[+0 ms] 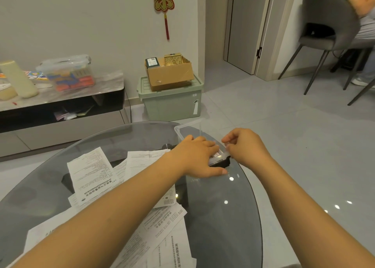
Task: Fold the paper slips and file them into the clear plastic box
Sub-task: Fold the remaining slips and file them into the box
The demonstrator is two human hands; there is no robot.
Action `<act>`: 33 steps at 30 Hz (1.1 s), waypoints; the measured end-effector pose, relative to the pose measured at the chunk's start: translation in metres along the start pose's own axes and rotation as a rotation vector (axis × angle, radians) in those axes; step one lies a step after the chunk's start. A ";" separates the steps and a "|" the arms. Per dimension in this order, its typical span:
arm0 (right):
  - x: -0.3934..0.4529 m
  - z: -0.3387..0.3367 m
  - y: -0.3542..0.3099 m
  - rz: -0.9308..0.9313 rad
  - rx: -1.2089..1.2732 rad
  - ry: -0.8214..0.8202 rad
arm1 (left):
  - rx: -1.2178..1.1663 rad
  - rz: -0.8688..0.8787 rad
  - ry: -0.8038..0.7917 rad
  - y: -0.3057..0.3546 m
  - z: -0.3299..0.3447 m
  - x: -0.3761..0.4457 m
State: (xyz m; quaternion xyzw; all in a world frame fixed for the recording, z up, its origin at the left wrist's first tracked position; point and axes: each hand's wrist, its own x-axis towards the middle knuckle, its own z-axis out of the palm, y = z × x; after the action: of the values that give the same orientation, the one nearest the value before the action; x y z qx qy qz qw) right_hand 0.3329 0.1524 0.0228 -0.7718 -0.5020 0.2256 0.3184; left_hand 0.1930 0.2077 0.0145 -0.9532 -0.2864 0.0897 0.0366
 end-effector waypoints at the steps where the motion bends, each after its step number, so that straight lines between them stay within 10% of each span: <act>1: 0.000 0.001 0.001 -0.002 0.008 -0.002 | -0.039 -0.016 0.052 0.001 0.002 -0.002; 33: -0.046 -0.015 0.020 -0.257 -0.165 -0.184 | -0.115 -0.226 -0.114 0.021 -0.010 -0.017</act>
State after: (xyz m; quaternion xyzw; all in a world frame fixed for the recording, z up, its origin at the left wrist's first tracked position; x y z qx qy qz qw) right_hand 0.3373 0.1008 0.0197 -0.7008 -0.6404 0.2108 0.2330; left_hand 0.1922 0.1800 0.0243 -0.9087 -0.3984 0.1223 -0.0244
